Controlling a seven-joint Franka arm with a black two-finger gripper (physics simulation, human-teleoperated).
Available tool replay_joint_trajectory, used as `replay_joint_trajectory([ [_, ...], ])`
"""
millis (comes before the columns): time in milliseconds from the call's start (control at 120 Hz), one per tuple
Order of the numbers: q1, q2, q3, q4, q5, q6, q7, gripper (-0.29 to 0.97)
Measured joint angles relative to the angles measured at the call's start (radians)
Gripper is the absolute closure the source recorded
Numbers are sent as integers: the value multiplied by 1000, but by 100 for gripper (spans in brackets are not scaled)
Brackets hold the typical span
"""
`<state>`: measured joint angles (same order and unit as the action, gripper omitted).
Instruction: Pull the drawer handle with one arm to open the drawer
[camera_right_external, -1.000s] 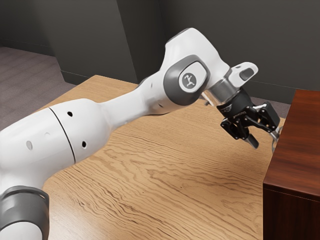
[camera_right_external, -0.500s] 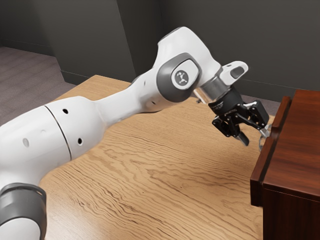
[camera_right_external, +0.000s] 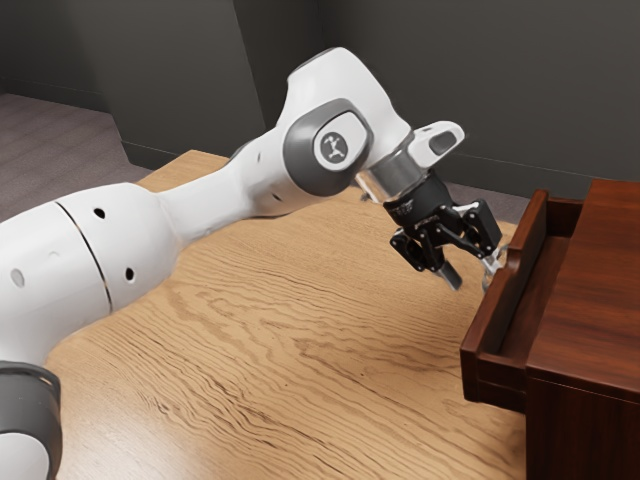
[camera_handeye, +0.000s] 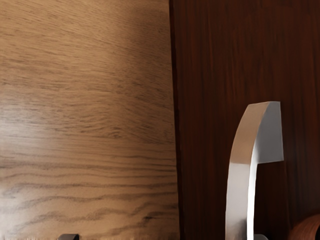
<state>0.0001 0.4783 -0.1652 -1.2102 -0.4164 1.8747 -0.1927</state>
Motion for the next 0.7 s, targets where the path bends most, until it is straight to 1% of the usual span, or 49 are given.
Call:
replay_joint_trajectory([
  [233,27,-18,4,-27,1,-6,17,29],
  [700,55,-44,24,-42,7,-62,60,29],
])
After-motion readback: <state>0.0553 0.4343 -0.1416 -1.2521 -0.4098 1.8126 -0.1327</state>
